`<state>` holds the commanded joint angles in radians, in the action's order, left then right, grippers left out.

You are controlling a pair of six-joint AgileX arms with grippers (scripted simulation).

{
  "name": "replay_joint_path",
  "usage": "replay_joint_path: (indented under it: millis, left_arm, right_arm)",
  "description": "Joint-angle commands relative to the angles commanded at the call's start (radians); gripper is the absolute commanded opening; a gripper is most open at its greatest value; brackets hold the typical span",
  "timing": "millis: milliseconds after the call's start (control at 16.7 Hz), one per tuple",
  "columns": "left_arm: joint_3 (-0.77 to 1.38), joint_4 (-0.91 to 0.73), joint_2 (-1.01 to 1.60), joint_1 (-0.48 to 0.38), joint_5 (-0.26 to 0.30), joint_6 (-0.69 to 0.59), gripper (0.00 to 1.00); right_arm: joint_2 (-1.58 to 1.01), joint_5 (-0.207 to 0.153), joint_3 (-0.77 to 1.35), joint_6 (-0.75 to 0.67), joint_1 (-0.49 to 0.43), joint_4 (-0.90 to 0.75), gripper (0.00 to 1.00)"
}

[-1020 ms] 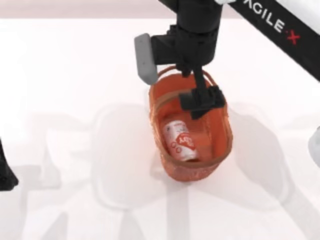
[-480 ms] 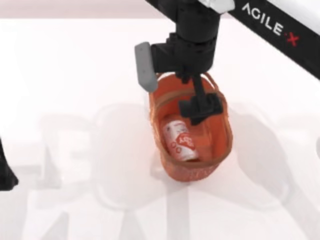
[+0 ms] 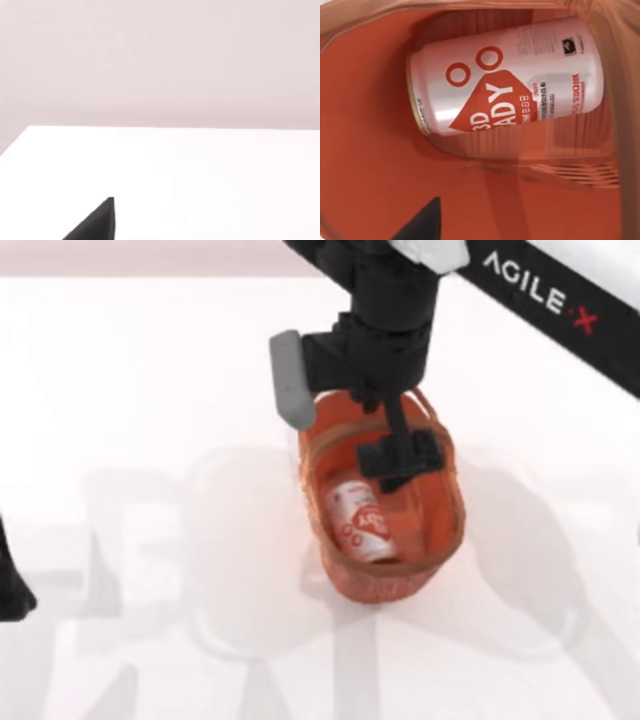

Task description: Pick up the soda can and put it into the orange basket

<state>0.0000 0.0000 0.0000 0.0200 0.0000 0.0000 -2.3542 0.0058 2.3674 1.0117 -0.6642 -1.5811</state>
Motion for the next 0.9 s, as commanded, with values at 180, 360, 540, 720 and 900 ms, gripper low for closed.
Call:
replay_joint_path:
  millis: [180, 360, 540, 720, 900]
  left_arm:
    - [0.000, 0.000, 0.000, 0.000, 0.000, 0.000, 1.00]
    - [0.000, 0.000, 0.000, 0.000, 0.000, 0.000, 1.00]
    - [0.000, 0.000, 0.000, 0.000, 0.000, 0.000, 1.00]
    - [0.000, 0.000, 0.000, 0.000, 0.000, 0.000, 1.00]
    - [0.000, 0.000, 0.000, 0.000, 0.000, 0.000, 1.00]
  right_arm:
    - [0.000, 0.000, 0.000, 0.000, 0.000, 0.000, 0.62]
    - [0.000, 0.000, 0.000, 0.000, 0.000, 0.000, 0.40]
    - [0.000, 0.000, 0.000, 0.000, 0.000, 0.000, 0.17]
    - [0.000, 0.000, 0.000, 0.000, 0.000, 0.000, 0.00]
    - [0.000, 0.000, 0.000, 0.000, 0.000, 0.000, 0.00]
